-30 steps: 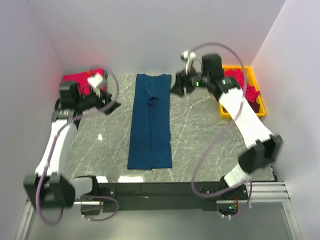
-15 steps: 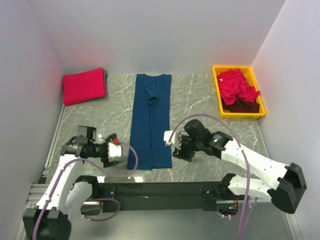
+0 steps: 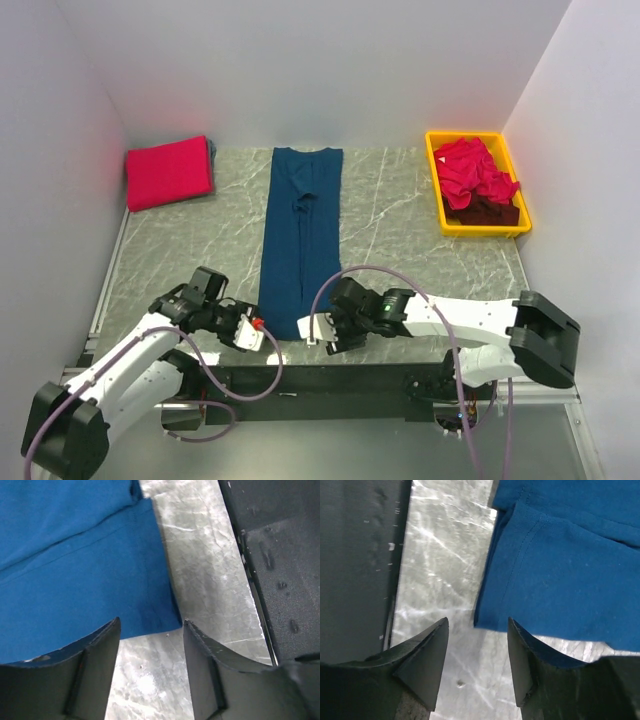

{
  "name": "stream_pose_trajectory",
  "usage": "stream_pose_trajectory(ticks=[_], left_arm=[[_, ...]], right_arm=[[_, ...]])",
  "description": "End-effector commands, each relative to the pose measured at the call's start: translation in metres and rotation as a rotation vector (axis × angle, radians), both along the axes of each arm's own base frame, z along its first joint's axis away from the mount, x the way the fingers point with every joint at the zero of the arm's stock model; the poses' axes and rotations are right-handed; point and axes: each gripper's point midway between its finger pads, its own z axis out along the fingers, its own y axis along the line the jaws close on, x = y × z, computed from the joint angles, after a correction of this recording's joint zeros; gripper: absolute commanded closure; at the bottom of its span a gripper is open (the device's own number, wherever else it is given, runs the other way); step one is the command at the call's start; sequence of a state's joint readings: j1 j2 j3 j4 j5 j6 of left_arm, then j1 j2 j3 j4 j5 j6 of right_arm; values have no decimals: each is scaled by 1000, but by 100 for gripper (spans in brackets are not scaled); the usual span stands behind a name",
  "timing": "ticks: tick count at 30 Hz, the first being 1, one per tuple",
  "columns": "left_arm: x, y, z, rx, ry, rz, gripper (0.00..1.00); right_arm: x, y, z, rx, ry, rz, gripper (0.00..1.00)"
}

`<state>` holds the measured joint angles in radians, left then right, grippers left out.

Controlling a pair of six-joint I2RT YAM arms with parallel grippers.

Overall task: Fold and stack the t-shirts
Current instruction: Fold the tshirt

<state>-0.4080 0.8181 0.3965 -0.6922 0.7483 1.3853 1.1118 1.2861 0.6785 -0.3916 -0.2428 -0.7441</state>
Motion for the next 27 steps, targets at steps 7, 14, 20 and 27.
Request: stream_pose_trajectory(ticks=[7, 14, 20, 27], left_arm=[[10, -11, -12, 27, -72, -34, 43], [8, -21, -21, 55, -73, -71, 49], [6, -15, -40, 126, -77, -89, 52], [7, -13, -42, 180, -73, -121, 50]], right_arm=[[17, 5, -25, -51, -78, -4, 45], [18, -4, -46, -133, -61, -2, 60], [18, -7, -49, -146, -60, -21, 72], [20, -7, -47, -154, -60, -47, 88]])
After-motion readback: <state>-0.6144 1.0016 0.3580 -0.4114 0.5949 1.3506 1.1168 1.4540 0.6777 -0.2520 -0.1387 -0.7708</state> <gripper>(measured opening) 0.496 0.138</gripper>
